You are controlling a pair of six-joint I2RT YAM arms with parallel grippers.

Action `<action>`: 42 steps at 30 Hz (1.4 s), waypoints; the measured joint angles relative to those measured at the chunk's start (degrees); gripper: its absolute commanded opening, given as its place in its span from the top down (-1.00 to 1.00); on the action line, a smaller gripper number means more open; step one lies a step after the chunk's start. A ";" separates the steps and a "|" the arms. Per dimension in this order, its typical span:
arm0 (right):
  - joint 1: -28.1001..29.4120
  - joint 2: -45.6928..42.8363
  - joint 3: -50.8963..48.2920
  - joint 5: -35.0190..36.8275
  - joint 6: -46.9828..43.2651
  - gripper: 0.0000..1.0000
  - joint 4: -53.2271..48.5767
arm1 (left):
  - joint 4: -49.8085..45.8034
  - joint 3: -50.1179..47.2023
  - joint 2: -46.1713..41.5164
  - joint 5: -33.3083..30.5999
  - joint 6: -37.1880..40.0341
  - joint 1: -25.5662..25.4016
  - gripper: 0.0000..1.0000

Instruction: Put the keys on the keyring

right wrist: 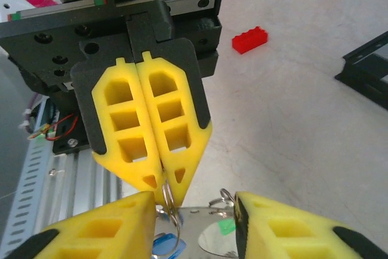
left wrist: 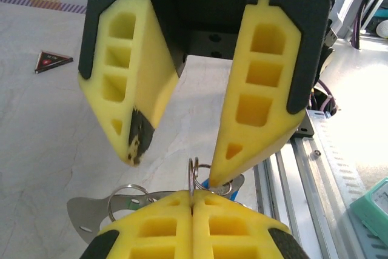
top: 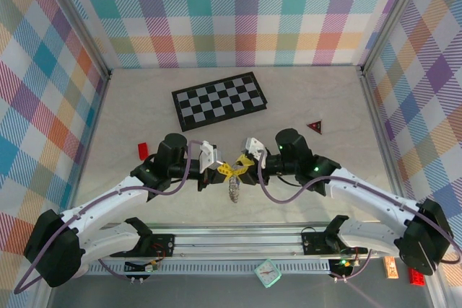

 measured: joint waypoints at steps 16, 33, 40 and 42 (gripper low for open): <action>0.00 -3.50 -2.40 -0.17 -3.04 0.19 -3.72 | 1.42 -0.15 0.00 -0.42 -2.56 0.00 1.00; 0.74 3.28 -2.01 -3.72 -1.55 1.00 -2.19 | 3.93 -1.01 0.02 -0.46 -3.87 0.00 1.00; 2.16 6.97 1.51 -3.10 -3.52 1.00 -5.92 | 3.54 -1.27 0.02 -1.05 -3.74 0.00 1.00; 2.34 6.71 1.55 -2.45 -3.78 0.76 -6.56 | 3.52 -1.27 0.02 -1.05 -3.58 0.00 1.00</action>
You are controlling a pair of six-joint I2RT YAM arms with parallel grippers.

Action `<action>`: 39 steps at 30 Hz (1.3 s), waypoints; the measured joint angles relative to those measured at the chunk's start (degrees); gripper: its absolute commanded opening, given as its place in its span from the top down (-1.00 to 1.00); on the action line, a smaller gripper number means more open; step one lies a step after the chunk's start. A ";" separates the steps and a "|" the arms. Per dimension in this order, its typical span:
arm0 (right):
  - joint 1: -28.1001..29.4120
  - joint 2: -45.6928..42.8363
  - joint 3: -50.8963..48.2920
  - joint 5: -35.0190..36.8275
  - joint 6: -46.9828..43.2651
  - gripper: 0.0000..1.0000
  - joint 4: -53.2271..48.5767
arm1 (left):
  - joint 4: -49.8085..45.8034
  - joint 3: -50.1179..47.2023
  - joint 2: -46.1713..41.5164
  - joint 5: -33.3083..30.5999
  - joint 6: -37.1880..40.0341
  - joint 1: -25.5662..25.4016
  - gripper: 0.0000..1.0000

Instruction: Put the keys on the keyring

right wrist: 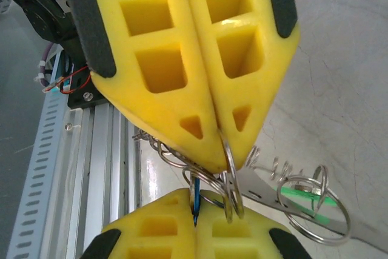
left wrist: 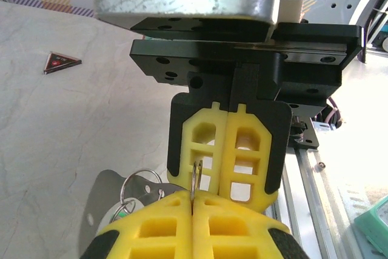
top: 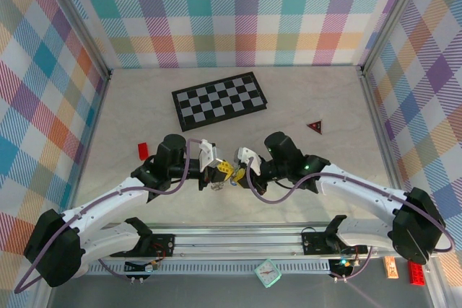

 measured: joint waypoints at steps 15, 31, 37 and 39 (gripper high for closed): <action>-0.50 -12.94 -3.89 6.49 -0.24 0.49 -0.11 | 0.66 -0.02 0.00 0.26 0.61 0.00 1.00; -0.50 -8.57 -4.00 4.90 4.39 0.72 7.87 | 1.79 -0.02 -0.02 2.01 0.90 0.00 1.00; -0.81 -7.45 -4.02 3.37 5.66 1.00 9.09 | 2.86 -0.66 -0.02 1.73 0.81 0.11 1.00; -0.87 -7.13 -4.02 3.04 5.38 1.00 9.03 | 2.82 -0.79 -0.02 1.42 0.70 0.11 0.92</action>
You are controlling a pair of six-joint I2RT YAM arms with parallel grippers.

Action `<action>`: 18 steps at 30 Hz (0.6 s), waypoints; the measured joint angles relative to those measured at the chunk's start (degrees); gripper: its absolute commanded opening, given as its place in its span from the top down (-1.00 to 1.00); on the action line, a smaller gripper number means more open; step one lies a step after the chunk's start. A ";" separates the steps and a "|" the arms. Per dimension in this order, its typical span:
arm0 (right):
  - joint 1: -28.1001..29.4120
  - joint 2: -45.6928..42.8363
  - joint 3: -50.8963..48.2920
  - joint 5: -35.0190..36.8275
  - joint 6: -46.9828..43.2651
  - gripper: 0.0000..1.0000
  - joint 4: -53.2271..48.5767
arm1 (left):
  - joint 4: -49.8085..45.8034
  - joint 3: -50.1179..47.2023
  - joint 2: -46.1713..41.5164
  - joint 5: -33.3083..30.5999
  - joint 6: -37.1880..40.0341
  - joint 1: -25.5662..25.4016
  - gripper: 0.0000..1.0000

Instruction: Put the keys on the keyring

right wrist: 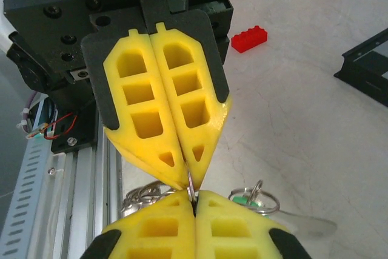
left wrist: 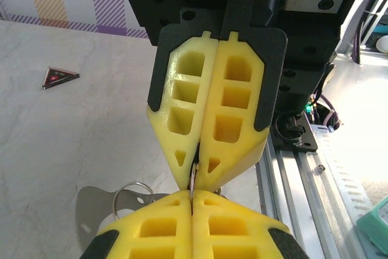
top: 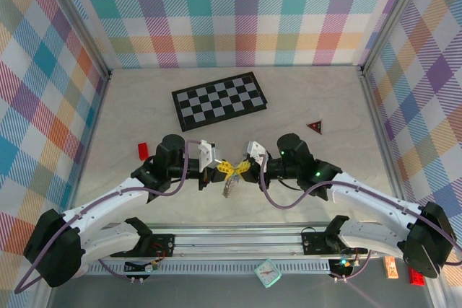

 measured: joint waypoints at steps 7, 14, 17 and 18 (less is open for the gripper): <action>0.00 0.31 1.99 0.22 -3.87 1.00 -5.68 | -2.56 0.70 -0.15 -1.77 1.90 -0.07 0.56; 0.00 3.91 11.10 0.70 -12.26 1.00 -18.62 | -13.75 7.23 0.24 -3.32 8.87 -0.07 0.56; 0.00 5.16 13.35 0.68 -14.47 1.00 -21.73 | -16.28 8.52 0.81 -3.34 10.78 -0.07 0.56; 0.00 5.53 13.90 0.66 -15.19 1.00 -22.62 | -17.03 8.68 1.01 -3.30 11.21 -0.07 0.56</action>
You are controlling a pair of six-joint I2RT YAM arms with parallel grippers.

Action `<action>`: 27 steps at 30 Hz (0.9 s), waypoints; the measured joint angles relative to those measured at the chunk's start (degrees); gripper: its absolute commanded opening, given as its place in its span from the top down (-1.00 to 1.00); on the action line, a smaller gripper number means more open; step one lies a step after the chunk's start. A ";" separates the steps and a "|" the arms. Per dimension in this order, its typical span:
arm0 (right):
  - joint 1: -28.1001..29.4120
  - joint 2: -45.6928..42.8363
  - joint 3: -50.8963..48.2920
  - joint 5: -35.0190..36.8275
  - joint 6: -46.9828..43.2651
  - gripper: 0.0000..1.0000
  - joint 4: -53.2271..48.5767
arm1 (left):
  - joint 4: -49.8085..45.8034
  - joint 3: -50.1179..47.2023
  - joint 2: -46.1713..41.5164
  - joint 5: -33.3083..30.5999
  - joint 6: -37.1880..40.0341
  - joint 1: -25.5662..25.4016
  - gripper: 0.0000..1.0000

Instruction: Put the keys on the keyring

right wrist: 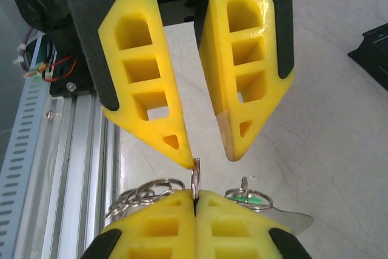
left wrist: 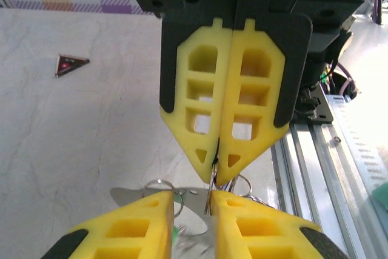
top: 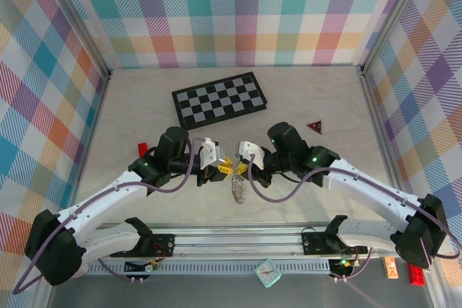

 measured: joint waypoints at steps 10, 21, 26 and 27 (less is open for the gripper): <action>0.70 3.34 3.91 -0.68 -3.06 1.00 -3.15 | -3.78 0.33 1.46 0.15 1.68 0.00 0.60; 1.16 4.20 4.96 -0.04 -3.43 0.73 -3.56 | -4.55 0.70 1.46 1.33 1.62 0.00 1.00; -0.39 -0.22 -0.22 -0.98 0.59 0.54 2.58 | -1.88 0.33 1.42 1.70 0.24 0.00 1.00; -0.98 -1.55 -1.64 -1.20 1.88 0.54 4.00 | -0.70 -0.11 1.31 1.90 -0.31 0.00 1.00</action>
